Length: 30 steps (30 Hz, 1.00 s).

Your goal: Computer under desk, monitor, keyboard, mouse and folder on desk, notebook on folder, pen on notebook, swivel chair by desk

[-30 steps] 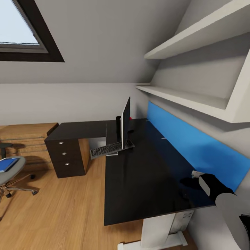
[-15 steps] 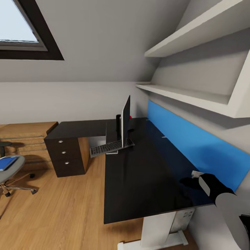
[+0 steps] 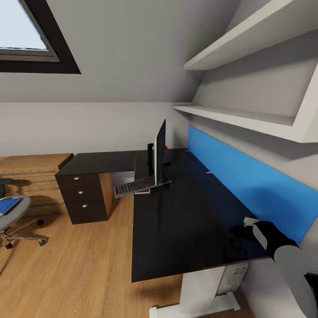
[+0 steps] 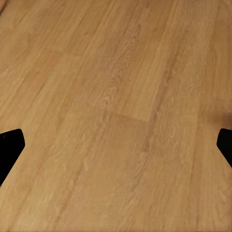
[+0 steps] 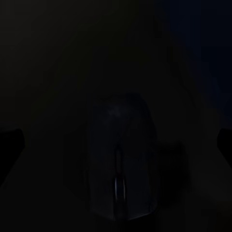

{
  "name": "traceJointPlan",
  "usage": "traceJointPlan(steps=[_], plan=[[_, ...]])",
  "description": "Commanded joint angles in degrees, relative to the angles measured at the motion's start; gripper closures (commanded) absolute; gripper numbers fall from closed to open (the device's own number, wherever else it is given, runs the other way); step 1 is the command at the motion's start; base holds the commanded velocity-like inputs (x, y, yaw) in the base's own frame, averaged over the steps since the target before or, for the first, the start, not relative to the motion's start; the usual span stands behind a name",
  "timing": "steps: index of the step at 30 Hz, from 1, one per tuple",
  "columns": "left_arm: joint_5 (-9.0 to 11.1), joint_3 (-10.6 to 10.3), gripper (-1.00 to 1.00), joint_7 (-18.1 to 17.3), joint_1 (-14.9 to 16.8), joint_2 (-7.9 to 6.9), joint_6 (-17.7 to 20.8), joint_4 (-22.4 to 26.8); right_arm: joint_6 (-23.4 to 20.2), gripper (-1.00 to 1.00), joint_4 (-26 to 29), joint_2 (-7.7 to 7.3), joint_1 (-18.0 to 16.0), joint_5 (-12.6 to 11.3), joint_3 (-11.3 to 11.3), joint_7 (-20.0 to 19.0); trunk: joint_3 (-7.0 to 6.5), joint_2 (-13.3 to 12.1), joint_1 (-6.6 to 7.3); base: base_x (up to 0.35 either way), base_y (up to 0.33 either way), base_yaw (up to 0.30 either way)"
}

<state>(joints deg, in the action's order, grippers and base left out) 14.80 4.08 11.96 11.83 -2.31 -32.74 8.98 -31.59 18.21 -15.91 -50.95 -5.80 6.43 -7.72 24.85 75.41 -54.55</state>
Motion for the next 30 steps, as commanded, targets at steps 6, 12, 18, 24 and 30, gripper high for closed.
traceJointPlan(steps=[6, 12, 18, 24, 30], plan=[[-0.29, 0.38, -1.00, 0.00, 0.04, 0.02, -0.13, -0.03, -0.31, -1.00, 0.07, 0.00, -0.02, -0.44, 0.16, 0.04, 1.15, 2.46, -1.32, 0.000, 0.000, 0.000], [-0.29, 0.40, -1.00, 0.00, 0.04, 0.02, -0.13, -0.02, -0.31, -1.00, 0.10, 0.00, -0.01, -0.44, 0.16, 0.07, 2.22, 4.86, -2.64, 0.000, 0.000, 0.000], [-0.29, 0.40, -1.00, 0.00, 0.04, 0.02, -0.13, -0.03, -0.31, -1.00, 0.10, 0.00, 0.00, -0.44, 0.14, 0.07, 2.94, 6.47, -3.52, 0.000, 0.000, 0.000], [-0.29, 0.40, -1.00, 0.00, 0.04, 0.02, -0.13, -0.02, -0.31, -1.00, 0.11, 0.00, -0.02, -0.44, 0.10, 0.07, 2.94, 6.47, -3.52, 0.000, 0.000, 0.000], [-0.29, 0.40, -1.00, 0.00, 0.04, 0.02, -0.13, -0.02, -0.31, -1.00, 0.11, 0.00, 0.00, -0.44, 0.08, 0.07, 3.12, 6.87, -3.74, 0.000, 0.000, 0.000]])
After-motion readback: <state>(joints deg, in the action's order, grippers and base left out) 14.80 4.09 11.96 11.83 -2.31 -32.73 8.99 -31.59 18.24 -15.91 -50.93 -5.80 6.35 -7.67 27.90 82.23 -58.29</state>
